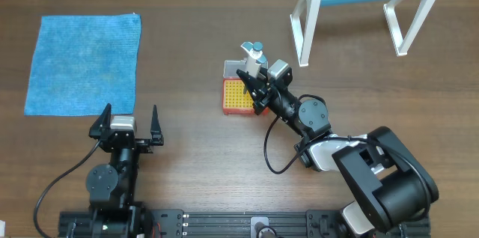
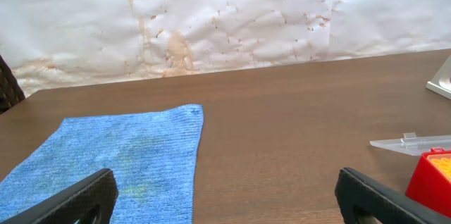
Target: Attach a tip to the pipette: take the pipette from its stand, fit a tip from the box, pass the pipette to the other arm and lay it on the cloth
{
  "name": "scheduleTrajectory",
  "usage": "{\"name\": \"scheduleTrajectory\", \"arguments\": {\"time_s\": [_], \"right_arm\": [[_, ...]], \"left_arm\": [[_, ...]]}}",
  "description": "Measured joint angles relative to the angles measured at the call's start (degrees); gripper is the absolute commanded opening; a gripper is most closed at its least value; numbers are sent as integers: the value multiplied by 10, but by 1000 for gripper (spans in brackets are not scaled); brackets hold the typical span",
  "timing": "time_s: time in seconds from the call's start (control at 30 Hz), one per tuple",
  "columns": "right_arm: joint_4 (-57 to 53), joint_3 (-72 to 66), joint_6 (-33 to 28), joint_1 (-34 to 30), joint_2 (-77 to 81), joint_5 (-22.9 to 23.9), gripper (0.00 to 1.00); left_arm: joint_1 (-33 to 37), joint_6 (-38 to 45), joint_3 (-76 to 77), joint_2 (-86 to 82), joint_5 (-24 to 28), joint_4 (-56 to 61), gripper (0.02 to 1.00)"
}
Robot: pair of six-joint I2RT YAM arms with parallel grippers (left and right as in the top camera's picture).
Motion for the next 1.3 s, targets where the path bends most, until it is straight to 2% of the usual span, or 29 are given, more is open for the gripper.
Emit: {"name": "scheduleTrajectory", "arguments": {"time_s": [0.27, 0.5, 0.7, 1.3], "right_arm": [[0, 0, -15, 0, 7, 15, 80], [0, 1, -22, 0, 21, -4, 82], [0, 3, -55, 0, 21, -30, 80], [-8, 12, -65, 0, 34, -47, 80]], "left_arm": [[0, 0, 0, 0, 0, 0, 996], [0, 0, 0, 0, 0, 0, 998], [0, 0, 0, 0, 0, 0, 998], [0, 0, 0, 0, 0, 0, 996]]}}
